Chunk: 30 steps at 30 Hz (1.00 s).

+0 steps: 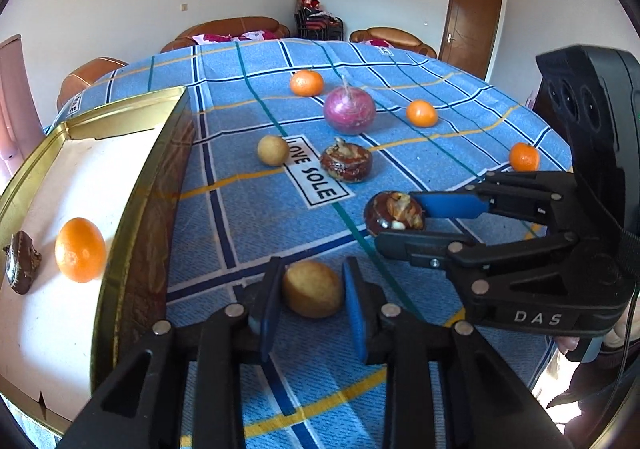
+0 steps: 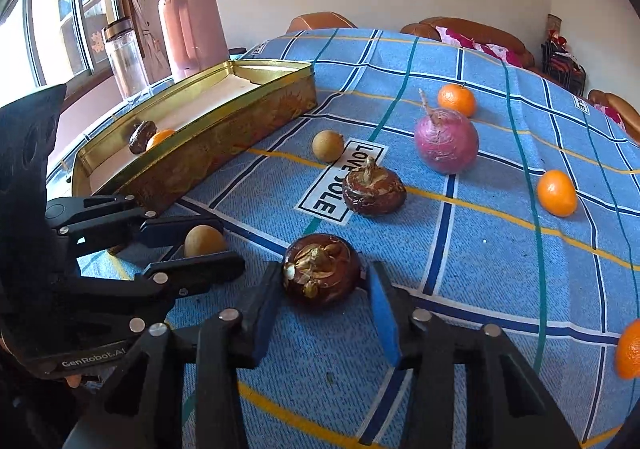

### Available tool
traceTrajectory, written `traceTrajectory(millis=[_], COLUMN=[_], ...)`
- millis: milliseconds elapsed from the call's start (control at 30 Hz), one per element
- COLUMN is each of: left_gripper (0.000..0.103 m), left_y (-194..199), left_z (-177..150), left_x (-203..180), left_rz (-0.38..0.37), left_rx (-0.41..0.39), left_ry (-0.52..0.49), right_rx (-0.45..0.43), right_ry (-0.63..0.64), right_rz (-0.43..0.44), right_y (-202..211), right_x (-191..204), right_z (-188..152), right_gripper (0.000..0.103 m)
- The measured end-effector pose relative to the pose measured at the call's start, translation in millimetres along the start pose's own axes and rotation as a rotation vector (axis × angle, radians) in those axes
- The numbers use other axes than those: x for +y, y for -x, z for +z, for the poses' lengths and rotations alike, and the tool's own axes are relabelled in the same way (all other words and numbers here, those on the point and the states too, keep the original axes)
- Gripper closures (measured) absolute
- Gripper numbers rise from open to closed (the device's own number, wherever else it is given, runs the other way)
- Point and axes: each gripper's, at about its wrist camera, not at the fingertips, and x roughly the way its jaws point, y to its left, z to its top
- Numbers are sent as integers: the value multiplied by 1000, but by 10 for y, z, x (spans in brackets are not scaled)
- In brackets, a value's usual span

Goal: Organize fruits
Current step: 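Lift the yellow-brown fruit with left tool while right tool lifts the dark fruit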

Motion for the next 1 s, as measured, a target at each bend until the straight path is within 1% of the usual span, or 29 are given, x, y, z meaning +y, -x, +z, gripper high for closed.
traceTrajectory(millis=[200, 467, 1000], left_gripper=[72, 72, 72], left_y=[53, 112, 271], left_z=[-2, -7, -68], left_x=[-9, -9, -28], left_rz=[0, 4, 32], left_rx=[-39, -90, -209], left_ry=[-16, -14, -21], right_rx=[-34, -156, -313], right_ry=[12, 44, 89], right_rz=[-13, -14, -38], right_y=[56, 234, 449], right_x=[26, 78, 164], right_z=[4, -40, -137], right_gripper=[62, 62, 62])
